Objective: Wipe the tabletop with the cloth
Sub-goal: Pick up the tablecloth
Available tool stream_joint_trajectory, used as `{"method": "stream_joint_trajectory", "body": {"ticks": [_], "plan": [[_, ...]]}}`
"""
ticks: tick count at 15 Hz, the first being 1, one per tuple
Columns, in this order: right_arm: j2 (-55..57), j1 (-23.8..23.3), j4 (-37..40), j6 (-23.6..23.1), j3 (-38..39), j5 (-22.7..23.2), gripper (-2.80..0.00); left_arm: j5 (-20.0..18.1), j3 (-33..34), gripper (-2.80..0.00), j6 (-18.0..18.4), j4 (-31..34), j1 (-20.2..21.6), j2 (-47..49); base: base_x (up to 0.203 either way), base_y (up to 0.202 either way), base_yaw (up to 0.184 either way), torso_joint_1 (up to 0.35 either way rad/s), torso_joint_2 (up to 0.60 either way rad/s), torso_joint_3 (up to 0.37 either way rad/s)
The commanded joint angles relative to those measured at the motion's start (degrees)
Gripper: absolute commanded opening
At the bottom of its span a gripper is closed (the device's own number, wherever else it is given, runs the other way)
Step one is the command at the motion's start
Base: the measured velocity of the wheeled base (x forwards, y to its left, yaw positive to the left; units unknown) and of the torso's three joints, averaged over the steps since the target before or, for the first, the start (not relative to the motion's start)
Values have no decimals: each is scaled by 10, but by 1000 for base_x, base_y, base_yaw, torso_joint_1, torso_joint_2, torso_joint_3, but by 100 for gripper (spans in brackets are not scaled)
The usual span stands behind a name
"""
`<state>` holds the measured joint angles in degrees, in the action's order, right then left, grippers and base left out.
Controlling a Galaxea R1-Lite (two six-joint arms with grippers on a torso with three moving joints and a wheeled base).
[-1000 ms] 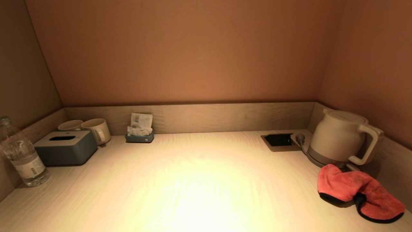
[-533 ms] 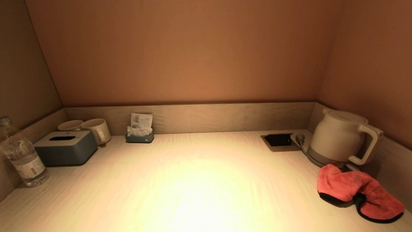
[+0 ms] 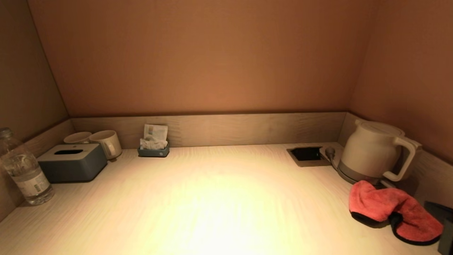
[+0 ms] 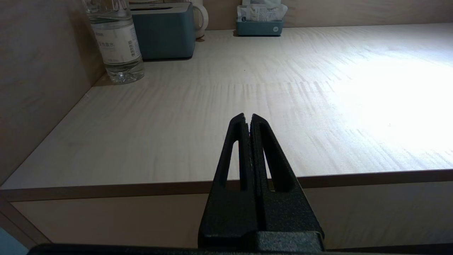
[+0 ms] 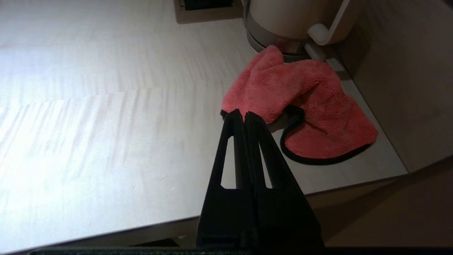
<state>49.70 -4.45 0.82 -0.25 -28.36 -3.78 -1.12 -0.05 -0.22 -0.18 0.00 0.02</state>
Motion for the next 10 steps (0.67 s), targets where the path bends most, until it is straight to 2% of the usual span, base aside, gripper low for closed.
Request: {"method": "stream_joint_trajectory", "body": {"ticks": [1, 4, 5, 6, 7, 10], "plan": [[170, -36, -44, 6, -29, -4, -280, 0, 0, -280, 0, 0, -1, 1, 0, 0, 0, 0, 0, 0], [336, -114, -135, 12, -72, 0, -280, 0, 0, -280, 0, 0, -1, 0, 0, 0, 0, 0, 0, 0], [367, -146, -166, 13, -83, 16, -280, 0, 0, -280, 0, 0, -1, 1, 0, 0, 0, 0, 0, 0], [378, -161, -189, 15, -93, 35, -280, 0, 0, -280, 0, 0, 0, 0, 0, 0, 0, 0, 0, 0], [380, -171, -179, 16, -94, 71, -280, 0, 0, -280, 0, -1, 0, 1, 0, 0, 0, 0, 0, 0], [382, -175, -163, 17, -101, 77, -280, 0, 0, -280, 0, 0, 0, 1, 0, 0, 0, 0, 0, 0]]}}
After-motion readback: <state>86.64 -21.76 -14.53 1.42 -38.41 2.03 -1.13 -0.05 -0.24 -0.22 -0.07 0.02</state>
